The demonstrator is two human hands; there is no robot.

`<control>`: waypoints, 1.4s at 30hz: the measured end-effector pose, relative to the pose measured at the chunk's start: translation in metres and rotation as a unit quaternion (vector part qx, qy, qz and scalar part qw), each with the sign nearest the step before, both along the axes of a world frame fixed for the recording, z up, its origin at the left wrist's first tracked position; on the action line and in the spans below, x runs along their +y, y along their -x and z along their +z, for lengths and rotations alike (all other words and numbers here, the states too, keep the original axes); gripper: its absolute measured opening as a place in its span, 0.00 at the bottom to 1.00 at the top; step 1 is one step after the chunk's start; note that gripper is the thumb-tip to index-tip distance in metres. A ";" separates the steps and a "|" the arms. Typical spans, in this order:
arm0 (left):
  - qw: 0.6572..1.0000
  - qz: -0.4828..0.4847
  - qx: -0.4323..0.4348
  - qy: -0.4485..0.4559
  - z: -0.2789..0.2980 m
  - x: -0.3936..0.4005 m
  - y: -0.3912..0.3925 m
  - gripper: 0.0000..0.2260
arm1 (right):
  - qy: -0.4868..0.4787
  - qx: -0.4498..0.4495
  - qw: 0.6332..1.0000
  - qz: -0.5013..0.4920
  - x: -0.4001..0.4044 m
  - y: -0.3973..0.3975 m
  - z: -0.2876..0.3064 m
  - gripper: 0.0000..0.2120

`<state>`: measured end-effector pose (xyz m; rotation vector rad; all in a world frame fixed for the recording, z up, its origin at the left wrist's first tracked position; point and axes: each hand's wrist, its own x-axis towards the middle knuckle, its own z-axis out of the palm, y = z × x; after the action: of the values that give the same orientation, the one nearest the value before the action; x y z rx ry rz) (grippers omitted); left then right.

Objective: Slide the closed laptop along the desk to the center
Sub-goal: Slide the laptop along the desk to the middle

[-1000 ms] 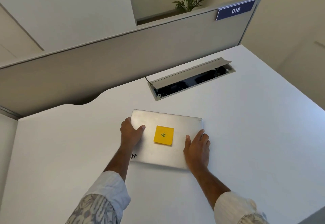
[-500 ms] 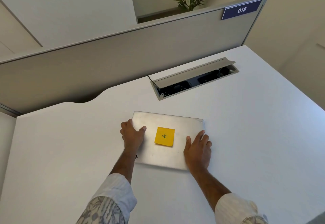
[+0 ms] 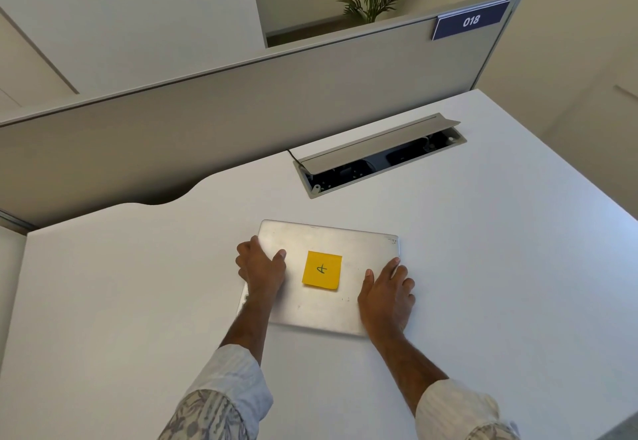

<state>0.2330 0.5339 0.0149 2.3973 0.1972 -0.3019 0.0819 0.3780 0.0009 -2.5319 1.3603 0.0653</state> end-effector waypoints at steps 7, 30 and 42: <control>1.000 0.009 -0.005 -0.004 -0.004 -0.001 0.001 0.30 | 0.006 0.009 1.000 0.001 0.000 -0.001 0.001 0.31; 0.992 0.022 -0.028 -0.117 -0.006 0.012 0.018 0.32 | -0.009 -0.029 0.999 0.012 -0.006 0.010 -0.001 0.34; 0.992 0.045 -0.001 -0.118 -0.004 0.005 0.018 0.34 | -0.034 -0.050 0.998 0.002 -0.009 0.007 -0.001 0.35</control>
<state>0.2151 0.5388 0.0112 2.6133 0.3570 -0.2442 0.0750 0.3685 -0.0006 -2.4480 1.2926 -0.0149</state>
